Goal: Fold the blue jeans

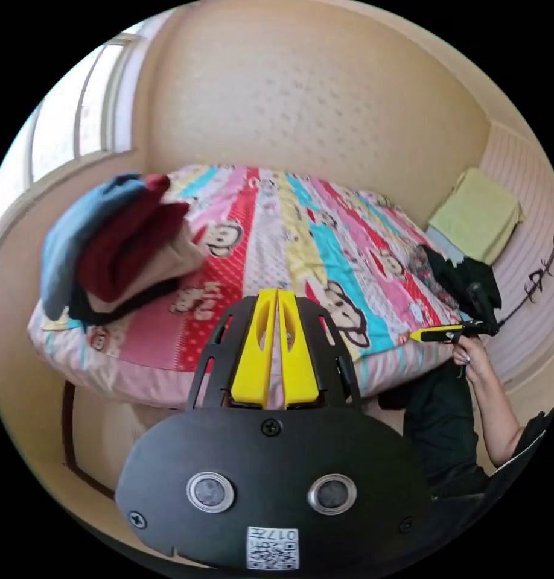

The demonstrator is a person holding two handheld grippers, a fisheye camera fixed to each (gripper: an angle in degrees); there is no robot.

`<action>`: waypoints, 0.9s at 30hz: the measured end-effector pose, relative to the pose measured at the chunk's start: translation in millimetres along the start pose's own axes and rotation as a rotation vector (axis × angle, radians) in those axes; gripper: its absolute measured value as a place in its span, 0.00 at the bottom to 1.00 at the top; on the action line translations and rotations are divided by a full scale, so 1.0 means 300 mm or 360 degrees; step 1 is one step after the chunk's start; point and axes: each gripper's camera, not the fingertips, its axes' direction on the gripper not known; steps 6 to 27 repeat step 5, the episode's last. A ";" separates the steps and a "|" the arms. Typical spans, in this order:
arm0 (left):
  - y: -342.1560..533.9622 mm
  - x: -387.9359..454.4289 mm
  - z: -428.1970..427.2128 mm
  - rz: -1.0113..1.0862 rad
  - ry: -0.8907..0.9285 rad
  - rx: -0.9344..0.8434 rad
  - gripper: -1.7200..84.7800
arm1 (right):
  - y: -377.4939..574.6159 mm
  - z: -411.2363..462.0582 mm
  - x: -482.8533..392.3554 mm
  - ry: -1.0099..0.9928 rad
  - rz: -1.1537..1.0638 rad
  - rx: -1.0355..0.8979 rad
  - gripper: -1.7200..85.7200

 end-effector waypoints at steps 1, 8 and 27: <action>-0.042 0.127 0.081 0.0100 0.0007 -0.0047 0.01 | 0.096 -0.085 0.082 -0.0048 0.0082 0.0096 0.03; -0.185 0.501 0.222 0.0448 -0.0123 -0.0074 0.01 | 0.381 -0.487 0.290 0.0134 0.0315 0.0476 0.04; -0.185 0.501 0.222 0.0448 -0.0123 -0.0074 0.01 | 0.381 -0.487 0.290 0.0134 0.0315 0.0476 0.04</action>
